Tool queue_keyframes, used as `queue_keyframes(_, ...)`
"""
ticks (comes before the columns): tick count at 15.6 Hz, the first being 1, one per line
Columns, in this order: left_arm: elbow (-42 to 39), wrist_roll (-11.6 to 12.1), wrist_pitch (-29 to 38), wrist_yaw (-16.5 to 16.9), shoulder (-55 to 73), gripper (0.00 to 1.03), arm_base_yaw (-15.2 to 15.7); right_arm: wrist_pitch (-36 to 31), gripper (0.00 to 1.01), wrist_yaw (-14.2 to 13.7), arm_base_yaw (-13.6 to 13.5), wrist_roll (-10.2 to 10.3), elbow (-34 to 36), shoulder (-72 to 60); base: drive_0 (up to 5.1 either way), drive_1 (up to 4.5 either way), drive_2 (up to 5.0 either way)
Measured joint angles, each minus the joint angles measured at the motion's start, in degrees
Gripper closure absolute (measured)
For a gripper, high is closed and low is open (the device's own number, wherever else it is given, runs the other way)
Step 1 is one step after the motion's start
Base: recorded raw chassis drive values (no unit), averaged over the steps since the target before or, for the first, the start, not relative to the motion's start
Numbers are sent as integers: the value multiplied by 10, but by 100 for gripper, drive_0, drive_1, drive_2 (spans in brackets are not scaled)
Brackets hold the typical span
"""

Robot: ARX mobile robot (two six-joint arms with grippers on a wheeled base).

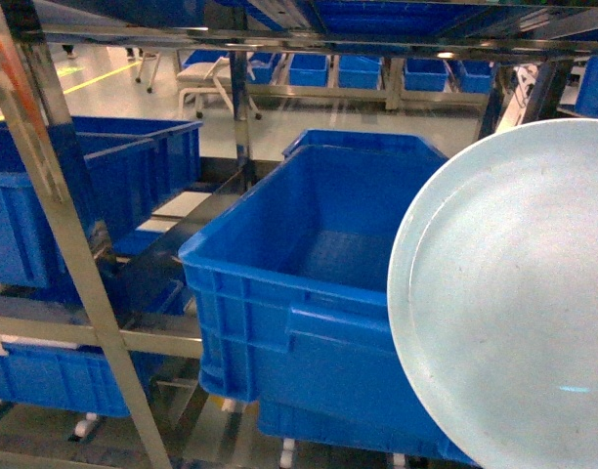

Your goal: Place blue tray on left shelf second layer neatly

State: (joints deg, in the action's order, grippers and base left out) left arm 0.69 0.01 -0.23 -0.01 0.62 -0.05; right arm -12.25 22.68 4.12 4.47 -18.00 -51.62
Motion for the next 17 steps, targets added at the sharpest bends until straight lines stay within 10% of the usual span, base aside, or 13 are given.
queue_keyframes(10, 0, 0, -1, 0, 0, 5, 0, 5, 99, 5, 0, 5, -1, -4, -26, 178, -150)
queue_keyframes(17, 0, 0, 0, 0, 0, 5, 0, 64, 99, 75, -47, 182, -152, -218, 0, 0, 0)
